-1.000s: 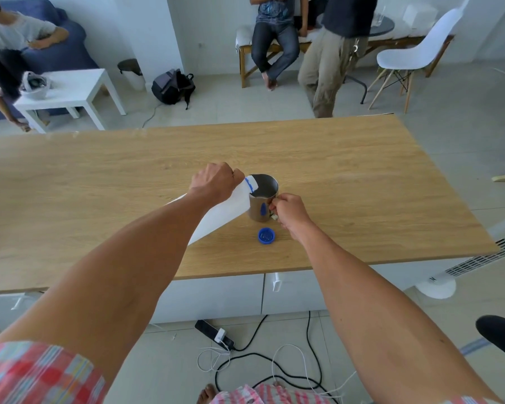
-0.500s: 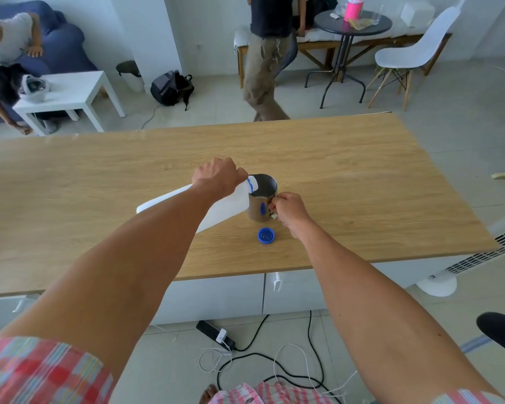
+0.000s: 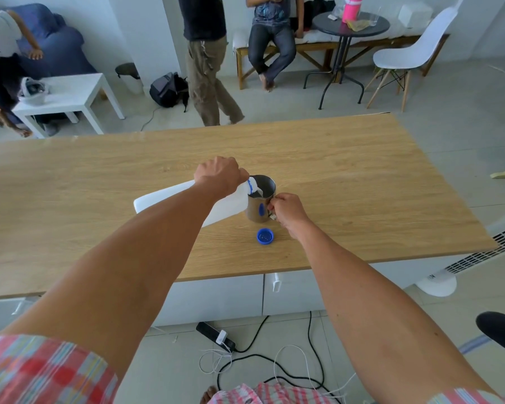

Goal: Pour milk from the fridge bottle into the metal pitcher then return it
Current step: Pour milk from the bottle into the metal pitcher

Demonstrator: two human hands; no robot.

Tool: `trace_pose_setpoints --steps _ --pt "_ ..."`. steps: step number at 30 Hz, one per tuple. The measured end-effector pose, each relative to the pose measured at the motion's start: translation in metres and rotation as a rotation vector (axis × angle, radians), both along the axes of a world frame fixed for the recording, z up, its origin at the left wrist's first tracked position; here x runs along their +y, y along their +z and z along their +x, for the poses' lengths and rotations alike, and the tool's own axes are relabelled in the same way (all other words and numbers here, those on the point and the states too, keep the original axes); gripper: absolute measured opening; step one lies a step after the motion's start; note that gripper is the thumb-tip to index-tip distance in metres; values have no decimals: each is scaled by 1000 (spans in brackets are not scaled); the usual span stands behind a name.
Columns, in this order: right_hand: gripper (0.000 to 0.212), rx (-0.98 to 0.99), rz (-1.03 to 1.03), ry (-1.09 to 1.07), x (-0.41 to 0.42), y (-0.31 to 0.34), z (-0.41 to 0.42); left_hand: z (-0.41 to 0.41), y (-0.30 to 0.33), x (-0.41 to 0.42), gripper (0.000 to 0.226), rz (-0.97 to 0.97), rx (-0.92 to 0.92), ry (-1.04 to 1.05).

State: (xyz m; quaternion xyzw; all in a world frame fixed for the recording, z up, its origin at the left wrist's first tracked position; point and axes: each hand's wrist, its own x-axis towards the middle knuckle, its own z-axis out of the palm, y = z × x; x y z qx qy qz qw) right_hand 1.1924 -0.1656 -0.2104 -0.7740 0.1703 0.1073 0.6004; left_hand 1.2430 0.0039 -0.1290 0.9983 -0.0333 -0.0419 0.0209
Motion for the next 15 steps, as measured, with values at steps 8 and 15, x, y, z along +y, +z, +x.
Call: trace_pose_setpoints --steps 8,15 --pt "27 -3 16 -3 0 -4 2 -1 1 -1 41 11 -2 -7" --pt "25 -7 18 3 -1 -6 3 -2 3 -3 39 1 21 13"
